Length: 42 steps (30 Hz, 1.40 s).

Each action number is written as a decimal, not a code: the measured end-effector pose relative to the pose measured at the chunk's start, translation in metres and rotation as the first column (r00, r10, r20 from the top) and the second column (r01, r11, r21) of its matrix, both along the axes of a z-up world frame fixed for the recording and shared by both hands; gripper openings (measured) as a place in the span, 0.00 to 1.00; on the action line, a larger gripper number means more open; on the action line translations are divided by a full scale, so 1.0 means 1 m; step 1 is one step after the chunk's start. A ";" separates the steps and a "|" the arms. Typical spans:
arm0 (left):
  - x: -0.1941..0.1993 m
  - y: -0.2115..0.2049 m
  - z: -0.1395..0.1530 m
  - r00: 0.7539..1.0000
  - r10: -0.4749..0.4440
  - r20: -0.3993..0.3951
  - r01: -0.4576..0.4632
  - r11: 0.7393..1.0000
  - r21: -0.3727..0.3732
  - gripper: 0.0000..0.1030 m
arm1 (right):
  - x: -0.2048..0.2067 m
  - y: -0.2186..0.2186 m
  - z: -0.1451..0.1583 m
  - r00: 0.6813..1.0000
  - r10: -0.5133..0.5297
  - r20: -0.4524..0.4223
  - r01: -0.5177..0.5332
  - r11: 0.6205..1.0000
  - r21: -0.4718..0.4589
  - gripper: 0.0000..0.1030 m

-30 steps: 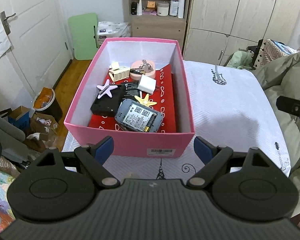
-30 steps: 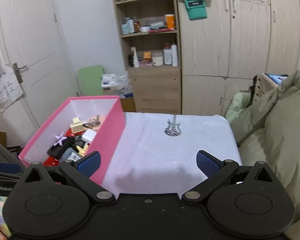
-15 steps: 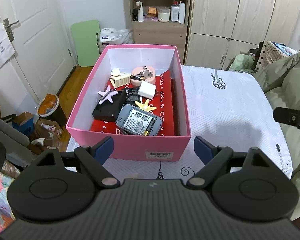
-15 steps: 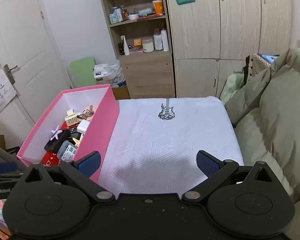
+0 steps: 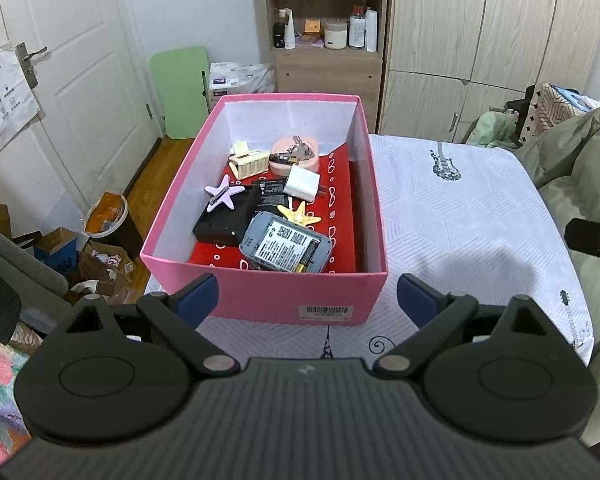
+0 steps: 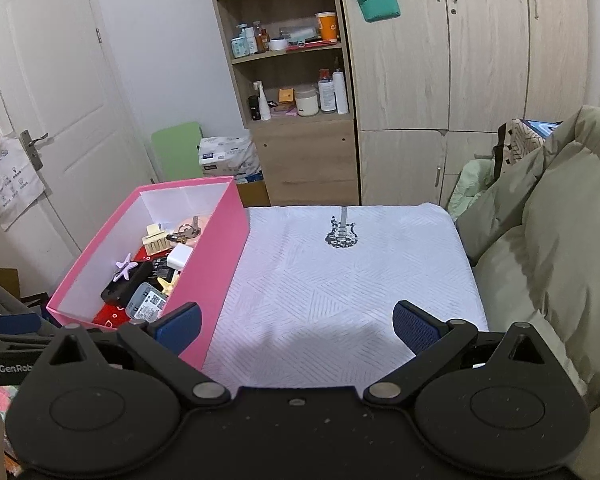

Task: Organize rigid objects

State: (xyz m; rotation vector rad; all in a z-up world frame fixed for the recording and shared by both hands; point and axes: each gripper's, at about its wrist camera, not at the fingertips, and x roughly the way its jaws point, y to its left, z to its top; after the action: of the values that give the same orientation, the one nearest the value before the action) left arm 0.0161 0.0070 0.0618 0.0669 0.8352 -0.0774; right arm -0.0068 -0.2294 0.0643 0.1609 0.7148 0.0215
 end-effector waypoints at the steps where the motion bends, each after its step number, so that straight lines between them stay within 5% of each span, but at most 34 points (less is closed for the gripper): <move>1: 0.000 0.000 -0.001 1.000 0.002 -0.002 -0.002 1.000 0.000 0.95 | 0.000 -0.001 -0.001 1.000 -0.001 -0.001 0.001 1.000 -0.003 1.00; 42: -0.011 -0.006 -0.005 0.998 -0.030 0.047 0.026 0.996 0.082 1.00 | -0.009 0.005 -0.016 1.000 -0.010 -0.030 0.009 0.999 -0.052 1.00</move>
State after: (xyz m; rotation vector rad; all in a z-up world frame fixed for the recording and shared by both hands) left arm 0.0054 0.0015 0.0564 0.1565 0.7890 -0.0675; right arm -0.0161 -0.2246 0.0488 0.1154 0.7438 -0.0082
